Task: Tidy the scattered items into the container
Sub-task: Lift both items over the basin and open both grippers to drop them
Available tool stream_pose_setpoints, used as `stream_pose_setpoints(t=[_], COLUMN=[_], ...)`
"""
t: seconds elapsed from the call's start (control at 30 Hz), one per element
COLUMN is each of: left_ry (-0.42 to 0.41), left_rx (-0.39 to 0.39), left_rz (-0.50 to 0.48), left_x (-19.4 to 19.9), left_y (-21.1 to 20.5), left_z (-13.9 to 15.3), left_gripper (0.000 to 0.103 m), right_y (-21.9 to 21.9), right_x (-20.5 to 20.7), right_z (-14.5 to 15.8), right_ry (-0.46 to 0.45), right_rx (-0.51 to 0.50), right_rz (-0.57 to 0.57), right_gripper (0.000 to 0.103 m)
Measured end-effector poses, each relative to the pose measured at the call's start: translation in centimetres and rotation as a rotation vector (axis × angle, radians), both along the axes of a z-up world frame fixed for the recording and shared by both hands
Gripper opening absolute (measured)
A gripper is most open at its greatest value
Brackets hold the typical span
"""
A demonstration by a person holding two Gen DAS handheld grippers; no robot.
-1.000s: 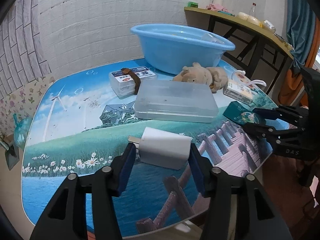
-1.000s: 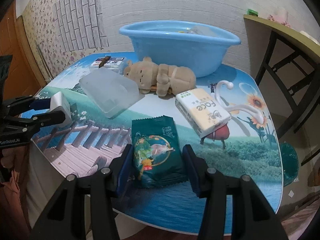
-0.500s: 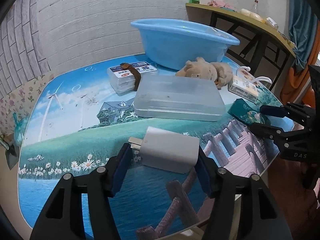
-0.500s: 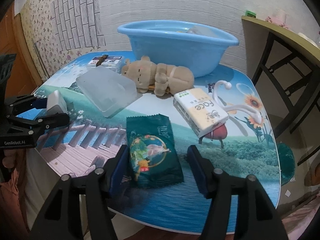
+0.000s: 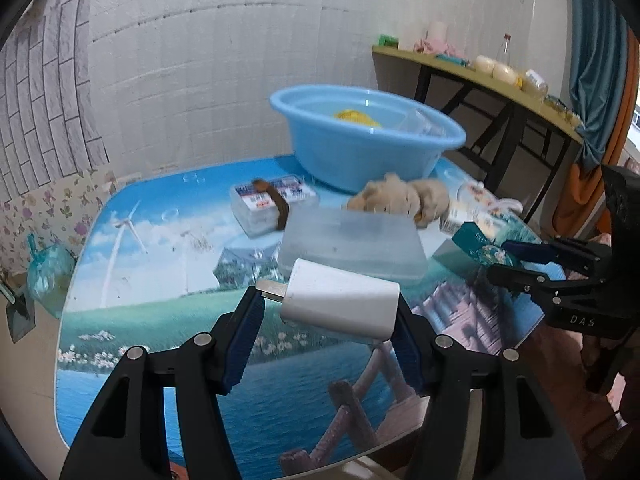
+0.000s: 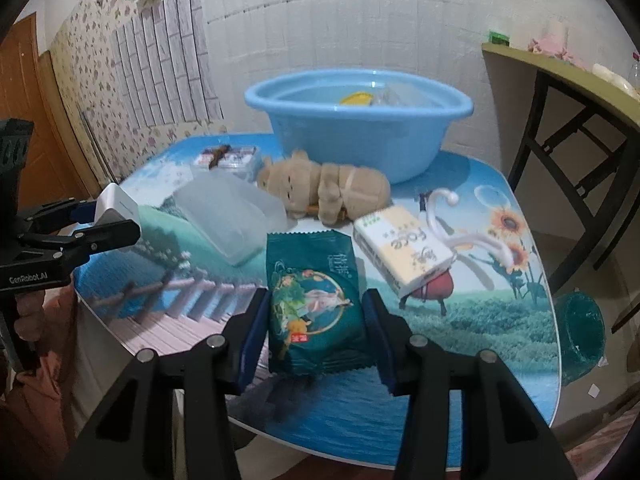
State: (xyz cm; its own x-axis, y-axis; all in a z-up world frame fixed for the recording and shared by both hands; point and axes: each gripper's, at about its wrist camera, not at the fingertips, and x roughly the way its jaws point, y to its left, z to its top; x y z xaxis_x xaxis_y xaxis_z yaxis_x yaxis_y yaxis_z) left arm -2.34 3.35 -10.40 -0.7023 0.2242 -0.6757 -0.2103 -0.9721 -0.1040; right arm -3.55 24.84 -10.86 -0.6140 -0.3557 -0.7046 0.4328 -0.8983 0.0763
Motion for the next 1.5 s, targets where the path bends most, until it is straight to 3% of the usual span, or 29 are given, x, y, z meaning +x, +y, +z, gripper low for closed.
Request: stream_pose_setpoints(t=[0.3,0.53,1.07,1.5], left_ry=[0.116,0.147,0.124,0.062], left_rx=[0.002,-0.001,-0.021,-0.053], left_rz=[-0.006,-0.018,-0.091,-0.143], left_x=[0.7,-1.0,-10.6,-16.7], left_y=[0.1,0.9,5.1,7.9], left_z=[4.9,6.9,7.1,4.7], left_gripper=[0.061,0.061,0.061,0.061], right_y=[0.2,0.0,1.9,1.3], right_x=[0.4,-1.0,-8.4,-13.0], right_z=[4.6,6.5,7.0,5.7], right_ry=[0.112,0.154,0.165,0.144], right_rx=[-0.068,-0.09,-0.103,-0.121], right_rz=[0.001,0.005,-0.038,-0.013], right_gripper=[0.046,0.046,0.046,0.046])
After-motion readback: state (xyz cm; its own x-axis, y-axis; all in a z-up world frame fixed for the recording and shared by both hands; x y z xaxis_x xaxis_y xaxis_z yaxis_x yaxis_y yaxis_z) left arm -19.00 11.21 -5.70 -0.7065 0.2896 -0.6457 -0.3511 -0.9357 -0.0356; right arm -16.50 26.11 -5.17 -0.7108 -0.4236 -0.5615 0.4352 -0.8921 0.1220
